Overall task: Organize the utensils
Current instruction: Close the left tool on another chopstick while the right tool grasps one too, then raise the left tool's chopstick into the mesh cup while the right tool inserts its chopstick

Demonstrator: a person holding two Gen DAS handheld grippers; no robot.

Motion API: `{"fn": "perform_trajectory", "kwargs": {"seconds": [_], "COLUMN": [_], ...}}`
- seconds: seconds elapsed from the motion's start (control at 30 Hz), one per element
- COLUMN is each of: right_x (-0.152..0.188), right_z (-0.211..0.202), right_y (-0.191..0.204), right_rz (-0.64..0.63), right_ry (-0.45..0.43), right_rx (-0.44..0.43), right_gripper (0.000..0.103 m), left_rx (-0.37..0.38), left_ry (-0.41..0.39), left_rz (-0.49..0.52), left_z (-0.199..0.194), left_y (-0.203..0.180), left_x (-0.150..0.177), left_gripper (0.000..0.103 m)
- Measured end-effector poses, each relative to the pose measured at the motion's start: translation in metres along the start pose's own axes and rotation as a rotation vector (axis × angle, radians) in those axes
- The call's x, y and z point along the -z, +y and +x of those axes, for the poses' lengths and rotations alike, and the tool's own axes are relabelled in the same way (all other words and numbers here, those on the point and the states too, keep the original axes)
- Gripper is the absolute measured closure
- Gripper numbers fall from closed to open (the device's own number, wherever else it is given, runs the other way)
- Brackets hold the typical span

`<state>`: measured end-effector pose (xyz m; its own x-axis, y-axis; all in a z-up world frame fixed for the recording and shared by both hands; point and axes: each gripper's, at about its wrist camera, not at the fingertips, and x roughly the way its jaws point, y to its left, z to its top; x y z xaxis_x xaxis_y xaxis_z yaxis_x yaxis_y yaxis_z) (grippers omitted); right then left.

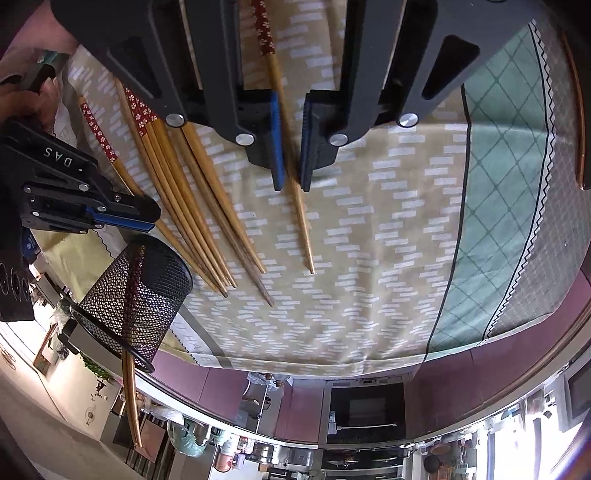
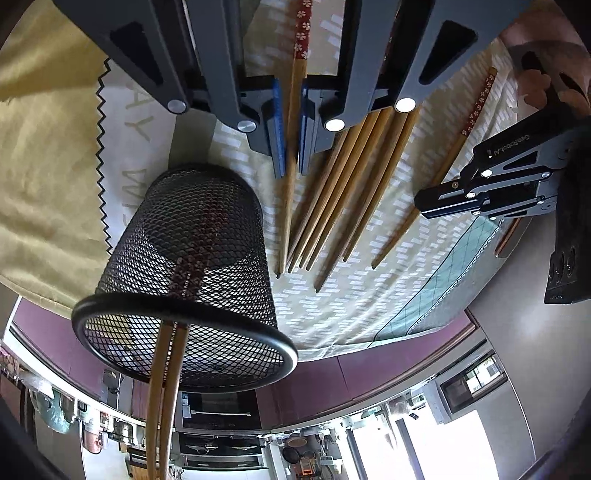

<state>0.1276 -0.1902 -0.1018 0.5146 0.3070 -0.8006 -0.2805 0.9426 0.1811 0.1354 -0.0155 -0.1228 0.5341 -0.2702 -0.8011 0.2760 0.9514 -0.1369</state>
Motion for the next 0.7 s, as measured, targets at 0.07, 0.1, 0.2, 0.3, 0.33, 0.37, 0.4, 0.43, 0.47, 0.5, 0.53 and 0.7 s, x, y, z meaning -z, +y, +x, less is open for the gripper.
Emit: {"fn": "perform_trajectory", "kwargs": {"seconds": [0.07, 0.1, 0.2, 0.3, 0.33, 0.37, 0.4, 0.43, 0.47, 0.5, 0.53, 0.7], "right_x": [0.001, 0.002, 0.003, 0.003, 0.003, 0.003, 0.003, 0.002, 0.002, 0.001, 0.001, -0.002], "right_z": [-0.004, -0.006, -0.015, -0.026, -0.031, -0.036, -0.039, -0.045, -0.050, -0.055, -0.060, -0.084], "right_y": [-0.002, -0.003, -0.006, -0.003, -0.002, -0.001, 0.000, -0.002, -0.003, -0.004, -0.005, -0.014], "right_rz": [0.008, 0.011, 0.015, -0.004, -0.014, -0.021, -0.023, -0.020, -0.017, -0.016, -0.016, -0.009], "right_ry": [-0.007, -0.013, -0.033, -0.065, -0.080, -0.094, -0.105, -0.118, -0.132, -0.147, -0.160, -0.233], "right_rx": [-0.009, -0.012, -0.038, -0.087, -0.096, -0.101, -0.108, -0.121, -0.133, -0.144, -0.151, -0.178], "right_gripper": [0.097, 0.097, 0.097, 0.097, 0.097, 0.097, 0.097, 0.097, 0.097, 0.097, 0.097, 0.097], "left_rx": [0.006, 0.012, 0.023, 0.038, 0.044, 0.050, 0.063, 0.082, 0.101, 0.120, 0.136, 0.212], "left_ry": [-0.001, 0.000, -0.011, -0.032, -0.042, -0.052, -0.062, -0.069, -0.079, -0.091, -0.103, -0.172], "left_rz": [-0.010, -0.013, -0.011, 0.001, 0.006, 0.009, 0.012, 0.014, 0.016, 0.020, 0.024, 0.036], "left_z": [-0.001, -0.002, -0.008, -0.020, -0.025, -0.029, -0.035, -0.041, -0.046, -0.053, -0.059, -0.093], "left_y": [0.001, 0.001, -0.001, -0.005, -0.006, -0.007, -0.008, -0.009, -0.010, -0.011, -0.013, -0.017], "left_x": [0.001, 0.001, 0.002, 0.003, 0.002, 0.001, 0.000, -0.001, -0.003, -0.005, -0.006, -0.014], "left_gripper": [0.095, 0.095, 0.096, 0.096, 0.096, 0.096, 0.096, 0.096, 0.096, 0.096, 0.096, 0.096]}}
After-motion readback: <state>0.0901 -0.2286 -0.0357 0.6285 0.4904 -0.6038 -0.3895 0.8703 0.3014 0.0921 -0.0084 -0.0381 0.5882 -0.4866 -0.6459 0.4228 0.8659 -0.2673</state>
